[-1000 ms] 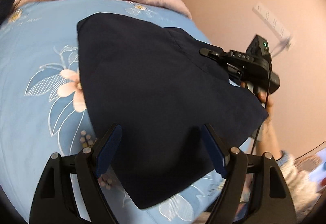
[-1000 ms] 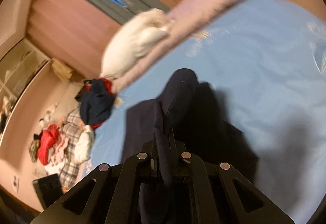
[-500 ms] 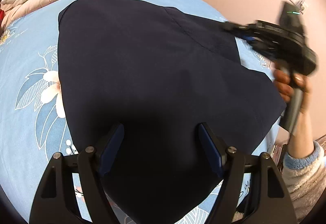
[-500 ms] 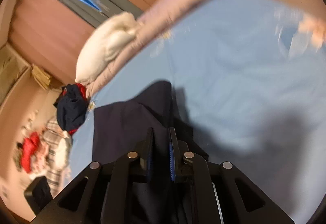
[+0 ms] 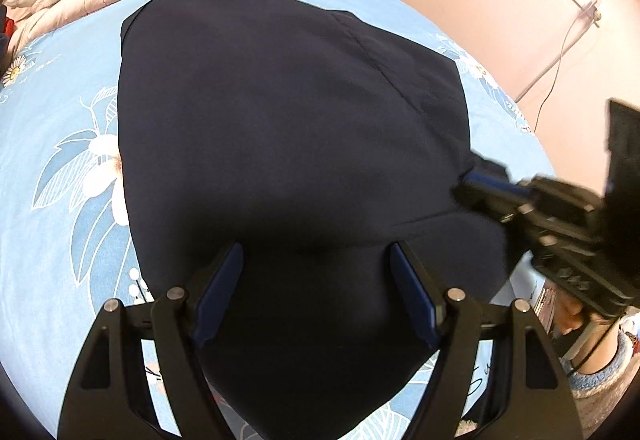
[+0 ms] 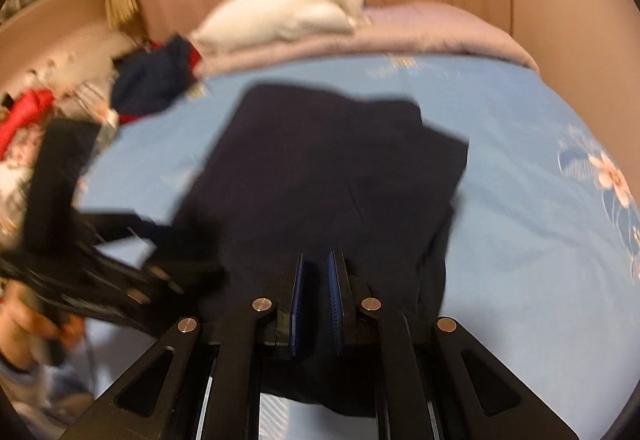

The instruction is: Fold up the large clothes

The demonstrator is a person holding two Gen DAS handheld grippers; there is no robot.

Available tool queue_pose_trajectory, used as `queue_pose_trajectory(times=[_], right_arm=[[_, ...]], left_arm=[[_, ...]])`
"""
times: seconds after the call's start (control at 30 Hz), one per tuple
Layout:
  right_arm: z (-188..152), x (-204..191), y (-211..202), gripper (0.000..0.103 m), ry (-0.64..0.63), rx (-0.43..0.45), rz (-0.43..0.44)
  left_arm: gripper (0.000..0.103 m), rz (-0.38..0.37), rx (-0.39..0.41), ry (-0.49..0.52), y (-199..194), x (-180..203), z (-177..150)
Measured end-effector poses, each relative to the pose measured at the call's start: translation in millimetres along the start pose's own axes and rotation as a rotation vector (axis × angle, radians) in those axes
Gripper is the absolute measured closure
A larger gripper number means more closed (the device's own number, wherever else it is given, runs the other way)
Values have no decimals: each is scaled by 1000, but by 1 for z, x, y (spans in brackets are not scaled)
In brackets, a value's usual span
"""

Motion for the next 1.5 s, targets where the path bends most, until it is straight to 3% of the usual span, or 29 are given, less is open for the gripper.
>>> queue_pose_trajectory(times=[0.1,0.3,0.67,0.93,1.07,1.17,1.37,1.5], right_arm=[[-14,19,10,95,71,-32,3],[-29,35,13,96,143,15,43],[-37,28,3,96,184,42,59],[-46,28,-5,96,239,61,96],[-37,27,-12,90,291,51,149],[-14,26,-24,81,283,113,179],[37,28,-11,80,244,177,107],[41,48,30,80,344,77,27]], left_arm=[[28,10,7,15,-1,8,-2],[26,19,22,32,1,14,-5],[26,75,83,40,-30,12,-33],[26,64,76,53,-12,4,-38],[26,61,77,57,-10,3,-37],[25,53,72,51,-10,2,-37],[25,45,71,52,-9,0,-35],[23,33,70,47,-9,1,-35]])
Point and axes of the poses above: each gripper's, at about its wrist camera, not at the fingertips, and y roughly the way its jaws point, x to its right, z to its top, the point moved 4 cm from there along y, roughly the way its jaws point, and after that the axes turned 14 degrees about z, right-handed, at the moved point
